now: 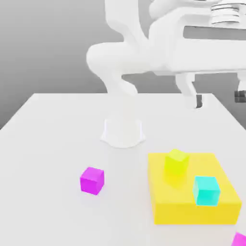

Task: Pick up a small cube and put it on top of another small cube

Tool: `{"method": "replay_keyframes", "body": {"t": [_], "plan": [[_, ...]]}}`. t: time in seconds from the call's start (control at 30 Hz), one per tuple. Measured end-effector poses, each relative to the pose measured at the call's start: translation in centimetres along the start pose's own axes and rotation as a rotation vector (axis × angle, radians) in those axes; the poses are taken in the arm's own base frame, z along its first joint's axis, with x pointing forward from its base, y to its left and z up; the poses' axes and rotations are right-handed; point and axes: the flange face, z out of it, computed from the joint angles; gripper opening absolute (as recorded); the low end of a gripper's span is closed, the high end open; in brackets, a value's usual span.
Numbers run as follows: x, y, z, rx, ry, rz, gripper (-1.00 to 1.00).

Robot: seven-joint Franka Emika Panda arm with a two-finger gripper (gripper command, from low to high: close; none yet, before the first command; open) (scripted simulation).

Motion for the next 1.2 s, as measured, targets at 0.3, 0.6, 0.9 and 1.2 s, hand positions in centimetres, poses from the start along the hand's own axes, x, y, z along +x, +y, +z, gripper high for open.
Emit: {"method": "replay_keyframes", "body": {"t": [0.3, 0.6, 0.9, 1.2], "plan": [[-5.3, -4.8, 15.6, -0.066, -0.194, -0.233, 0.0], [-12.5, -5.7, 30.1, -0.105, -0.316, -0.384, 0.0], [-12.4, -5.8, 29.7, -0.106, -0.318, -0.385, -1.0], [-11.9, -4.9, 18.5, -0.103, -0.319, -0.423, -1.0]]}}
